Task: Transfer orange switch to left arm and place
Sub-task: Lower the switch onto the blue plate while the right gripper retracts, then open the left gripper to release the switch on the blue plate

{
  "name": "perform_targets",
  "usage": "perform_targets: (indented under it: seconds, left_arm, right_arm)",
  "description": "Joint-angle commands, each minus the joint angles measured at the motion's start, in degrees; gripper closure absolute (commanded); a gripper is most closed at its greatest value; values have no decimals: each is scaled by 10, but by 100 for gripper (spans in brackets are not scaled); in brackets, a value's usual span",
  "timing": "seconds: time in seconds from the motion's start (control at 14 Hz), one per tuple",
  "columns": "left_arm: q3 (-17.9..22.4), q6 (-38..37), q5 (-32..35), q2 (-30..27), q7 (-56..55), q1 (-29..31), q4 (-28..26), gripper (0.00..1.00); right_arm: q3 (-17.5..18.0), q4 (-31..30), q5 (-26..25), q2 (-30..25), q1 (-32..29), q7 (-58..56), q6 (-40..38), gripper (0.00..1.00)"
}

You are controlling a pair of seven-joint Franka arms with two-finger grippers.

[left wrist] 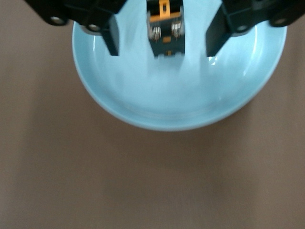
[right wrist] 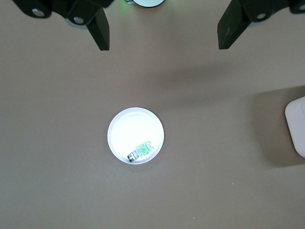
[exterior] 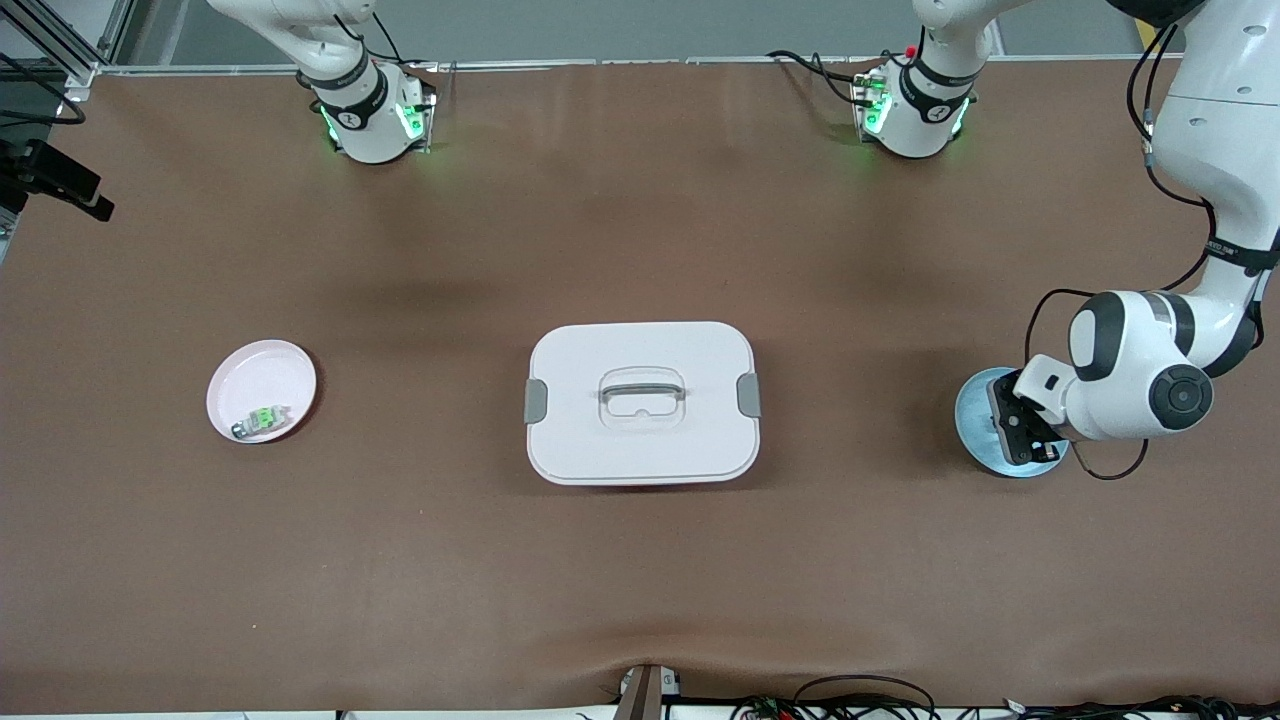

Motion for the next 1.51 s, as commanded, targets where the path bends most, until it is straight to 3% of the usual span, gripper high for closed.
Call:
perform_targets:
  seconds: [0.0, 0.43, 0.72, 0.93, 1.22, 1.43]
  left_arm:
    - [-18, -7, -44, -32, -20, 6, -2, 0]
    - [-20, -51, -54, -98, -195, 7, 21, 0]
    - [-21, -168, -84, -121, -360, 3, 109, 0]
    - [-37, -216, -85, -135, -472, 3, 156, 0]
    - [-61, -230, -84, -176, -648, 2, 162, 0]
    - [-88, -296, -74, -214, -759, 0, 170, 0]
  right_arm:
    - [7, 14, -1, 6, -5, 0, -11, 0]
    - [6, 14, -3, 6, -6, -14, -14, 0]
    - [7, 14, -4, 6, -5, -16, -14, 0]
    - [7, 14, -3, 6, -4, -19, -14, 0]
    - [7, 14, -3, 6, -4, -19, -14, 0]
    - [7, 14, -3, 6, -3, -19, -15, 0]
